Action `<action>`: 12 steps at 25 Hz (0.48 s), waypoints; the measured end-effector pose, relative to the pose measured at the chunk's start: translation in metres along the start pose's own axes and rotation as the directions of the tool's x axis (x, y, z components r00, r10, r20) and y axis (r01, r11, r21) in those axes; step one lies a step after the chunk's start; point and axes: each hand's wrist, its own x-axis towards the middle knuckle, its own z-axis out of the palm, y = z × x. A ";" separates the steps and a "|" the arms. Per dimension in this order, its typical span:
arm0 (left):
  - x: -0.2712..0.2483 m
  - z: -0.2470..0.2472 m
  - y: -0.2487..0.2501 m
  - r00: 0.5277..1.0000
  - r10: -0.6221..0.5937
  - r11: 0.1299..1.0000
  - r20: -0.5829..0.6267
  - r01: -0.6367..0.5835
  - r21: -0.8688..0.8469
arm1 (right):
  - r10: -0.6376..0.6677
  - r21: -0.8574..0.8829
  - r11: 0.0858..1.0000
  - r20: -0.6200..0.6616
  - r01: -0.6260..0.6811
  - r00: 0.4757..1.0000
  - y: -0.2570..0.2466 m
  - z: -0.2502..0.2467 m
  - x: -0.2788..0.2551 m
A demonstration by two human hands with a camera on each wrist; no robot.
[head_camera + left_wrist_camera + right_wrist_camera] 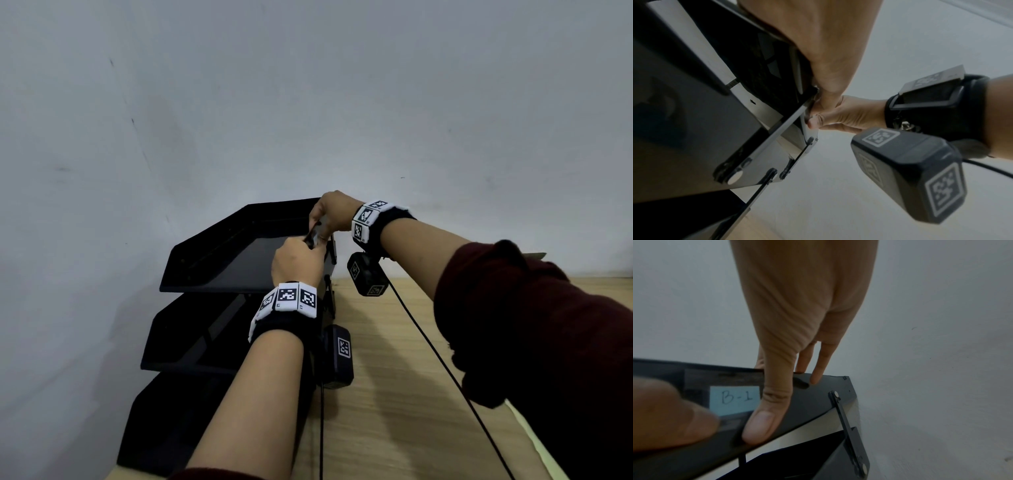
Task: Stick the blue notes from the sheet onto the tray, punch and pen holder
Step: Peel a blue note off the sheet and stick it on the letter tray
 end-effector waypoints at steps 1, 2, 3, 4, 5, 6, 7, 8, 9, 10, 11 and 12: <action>0.000 0.000 0.000 1.000 -0.002 1.000 -0.002 0.002 0.001 | -0.001 0.008 1.000 0.003 0.001 1.000 0.001 0.000 0.001; -0.001 -0.001 0.001 1.000 -0.005 1.000 -0.001 0.005 0.004 | -0.004 0.012 1.000 0.007 0.004 1.000 0.001 -0.001 0.001; -0.001 -0.001 0.001 1.000 -0.007 1.000 0.001 0.007 0.010 | -0.005 0.016 1.000 0.015 0.005 1.000 0.001 -0.001 0.003; -0.002 -0.001 0.002 1.000 -0.009 1.000 0.003 0.009 0.016 | -0.003 0.020 1.000 0.030 0.003 1.000 0.002 -0.002 0.003; -0.002 -0.001 0.002 1.000 -0.012 1.000 0.002 0.012 0.021 | -0.002 0.028 1.000 0.052 0.000 0.999 0.003 -0.003 0.003; -0.003 -0.002 0.004 1.000 -0.014 1.000 0.001 0.014 0.025 | -0.007 0.048 0.999 0.073 0.003 0.997 0.005 -0.004 0.002; -0.004 -0.002 0.005 1.000 -0.018 0.999 -0.002 0.018 0.027 | -0.017 0.084 0.996 0.090 0.010 0.996 0.008 -0.005 0.000; -0.004 -0.002 0.005 1.000 -0.026 0.999 -0.005 0.026 0.026 | -0.027 0.140 0.990 0.101 0.013 0.995 0.011 -0.005 -0.002; -0.005 -0.002 0.005 0.999 -0.033 0.999 -0.005 0.033 0.022 | -0.034 0.208 0.978 0.104 0.012 0.994 0.013 -0.005 -0.005; -0.005 -0.002 0.006 0.999 -0.034 0.999 -0.005 0.034 0.020 | -0.037 0.274 0.962 0.101 0.008 0.994 0.015 -0.004 -0.007; -0.006 -0.002 0.005 1.000 -0.029 0.999 -0.006 0.029 0.024 | -0.040 0.328 0.945 0.093 0.007 0.995 0.017 -0.002 -0.008; -0.006 -0.003 0.005 1.000 -0.019 0.999 -0.007 0.019 0.034 | -0.044 0.370 0.929 0.083 0.010 0.996 0.019 0.000 -0.007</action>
